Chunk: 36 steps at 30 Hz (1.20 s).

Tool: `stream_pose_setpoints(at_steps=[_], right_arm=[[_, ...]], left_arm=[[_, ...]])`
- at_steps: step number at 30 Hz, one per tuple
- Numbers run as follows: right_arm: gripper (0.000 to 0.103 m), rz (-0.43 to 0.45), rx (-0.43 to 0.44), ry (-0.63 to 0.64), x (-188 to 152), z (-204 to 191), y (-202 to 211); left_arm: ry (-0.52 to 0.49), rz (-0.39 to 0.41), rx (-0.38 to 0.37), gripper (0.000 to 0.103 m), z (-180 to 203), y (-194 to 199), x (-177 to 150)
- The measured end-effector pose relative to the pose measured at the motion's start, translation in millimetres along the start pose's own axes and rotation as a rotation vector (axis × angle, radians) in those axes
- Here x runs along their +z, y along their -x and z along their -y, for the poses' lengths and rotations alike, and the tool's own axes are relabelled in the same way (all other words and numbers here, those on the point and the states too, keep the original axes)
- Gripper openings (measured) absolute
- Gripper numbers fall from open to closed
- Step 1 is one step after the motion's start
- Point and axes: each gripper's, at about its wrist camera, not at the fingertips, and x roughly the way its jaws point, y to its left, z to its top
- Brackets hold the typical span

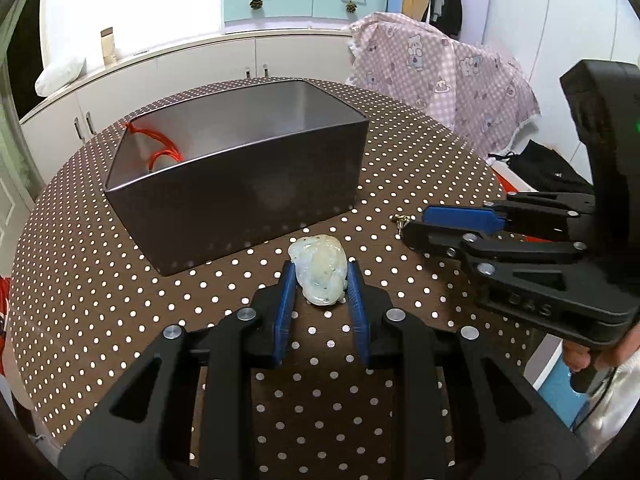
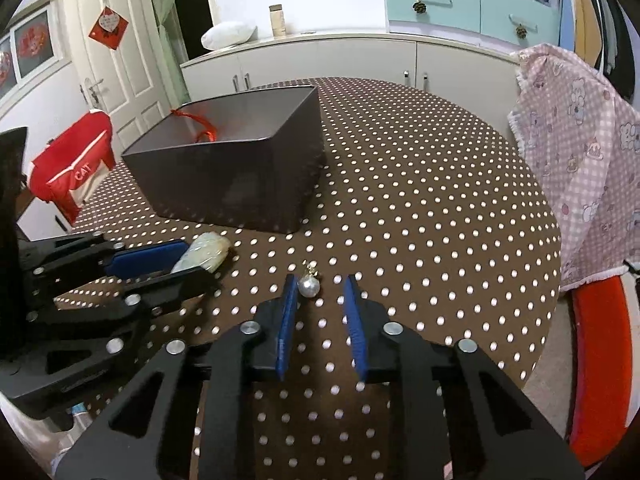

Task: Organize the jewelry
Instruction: 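Grasp the jade pendant with the left tool while the right tool grasps the silver bead pendant, then lift both pendants and carry them over the tin box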

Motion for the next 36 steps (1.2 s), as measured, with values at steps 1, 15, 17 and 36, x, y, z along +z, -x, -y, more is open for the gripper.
stream_pose_setpoints(at_steps=[1, 15, 17, 36], right_arm=[[0.017, 0.001, -0.008, 0.006, -1, -3, 0], [0.009, 0.018, -0.023, 0.009, -7, -5, 8], [0.009, 0.026, -0.02, 0.006, -7, -5, 12], [0.01, 0.013, 0.013, -0.01, -15, -9, 13]], left_arm=[[0.003, 0.002, -0.002, 0.026, -1, 0, 0], [0.012, 0.039, -0.007, 0.025, -5, 8, -5], [0.013, 0.044, -0.006, 0.025, -6, 9, -4], [-0.083, -0.037, 0.034, 0.029, 8, -12, 4]])
